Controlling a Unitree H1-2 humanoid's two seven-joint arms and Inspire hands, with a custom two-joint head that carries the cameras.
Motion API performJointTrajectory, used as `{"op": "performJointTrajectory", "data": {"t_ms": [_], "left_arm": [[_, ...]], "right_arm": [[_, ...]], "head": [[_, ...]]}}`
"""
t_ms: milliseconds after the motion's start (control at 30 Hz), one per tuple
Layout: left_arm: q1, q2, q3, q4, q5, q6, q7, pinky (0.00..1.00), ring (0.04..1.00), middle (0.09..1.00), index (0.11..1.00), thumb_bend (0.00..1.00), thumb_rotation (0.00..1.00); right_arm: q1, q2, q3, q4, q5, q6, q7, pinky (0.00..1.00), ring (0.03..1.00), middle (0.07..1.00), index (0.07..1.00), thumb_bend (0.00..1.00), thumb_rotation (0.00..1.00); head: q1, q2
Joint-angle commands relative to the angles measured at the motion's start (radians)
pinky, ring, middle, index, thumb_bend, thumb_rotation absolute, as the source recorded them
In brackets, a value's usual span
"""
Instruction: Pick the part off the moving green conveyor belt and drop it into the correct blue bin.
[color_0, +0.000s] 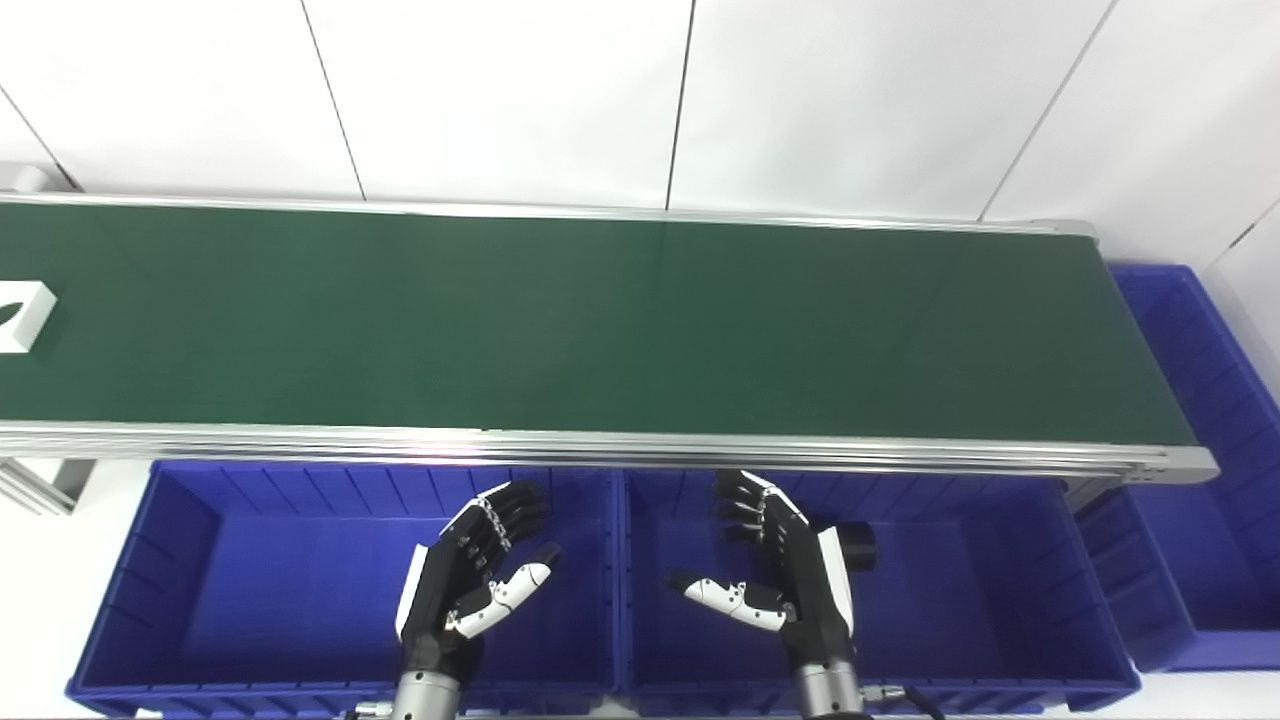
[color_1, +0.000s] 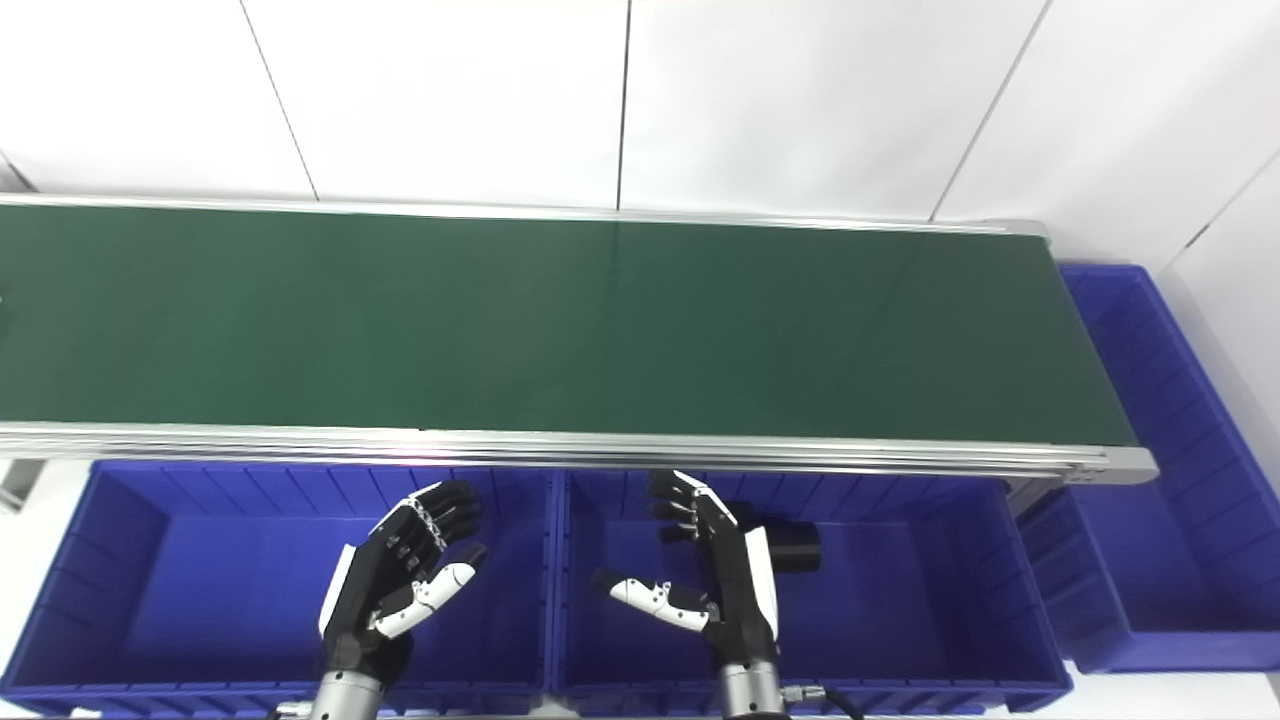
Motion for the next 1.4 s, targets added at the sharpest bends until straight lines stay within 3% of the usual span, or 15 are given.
{"op": "performJointTrajectory", "data": {"t_ms": [0, 833, 1033, 1067, 1167, 1267, 1367], "left_arm": [[-0.015, -0.004, 0.000, -0.017, 0.001, -0.035, 0.005, 0.74, 0.735, 0.741, 0.706, 0.49, 0.00], [-0.047, 0.001, -0.008, 0.022, 0.018, -0.035, 0.022, 0.75, 0.736, 0.755, 0.717, 0.49, 0.00], [-0.049, -0.015, -0.014, 0.039, 0.014, -0.035, 0.016, 0.75, 0.741, 0.754, 0.720, 0.51, 0.00], [-0.052, -0.020, -0.012, 0.050, 0.014, -0.035, 0.016, 0.74, 0.738, 0.753, 0.719, 0.52, 0.00], [-0.058, -0.029, -0.013, 0.072, 0.020, -0.035, 0.018, 0.72, 0.721, 0.741, 0.714, 0.53, 0.00], [-0.063, -0.038, -0.020, 0.094, 0.039, -0.035, 0.040, 0.73, 0.727, 0.739, 0.710, 0.56, 0.00], [-0.069, -0.046, -0.027, 0.113, 0.055, -0.035, 0.070, 0.71, 0.711, 0.725, 0.697, 0.59, 0.00]], "right_arm": [[-0.009, 0.000, 0.000, -0.020, -0.004, -0.059, -0.010, 0.60, 0.688, 0.741, 0.755, 0.66, 0.12], [-0.017, -0.005, -0.021, -0.018, 0.003, -0.059, 0.010, 0.60, 0.698, 0.747, 0.754, 0.67, 0.08], [-0.019, -0.031, -0.010, -0.015, 0.015, -0.060, 0.003, 0.60, 0.700, 0.747, 0.752, 0.66, 0.07], [-0.020, -0.037, -0.009, -0.010, 0.020, -0.060, 0.003, 0.60, 0.700, 0.747, 0.751, 0.65, 0.06], [-0.021, -0.053, -0.004, 0.004, 0.034, -0.060, 0.006, 0.60, 0.698, 0.749, 0.753, 0.65, 0.01], [-0.027, -0.069, 0.003, 0.027, 0.048, -0.060, 0.004, 0.59, 0.694, 0.748, 0.757, 0.65, 0.02], [-0.034, -0.083, 0.013, 0.048, 0.055, -0.060, -0.005, 0.59, 0.692, 0.749, 0.758, 0.64, 0.01]], "head": [[0.000, 0.000], [0.012, -0.014], [0.097, -0.060], [0.143, -0.085], [0.190, -0.107], [0.293, -0.169], [0.342, -0.197]]}}
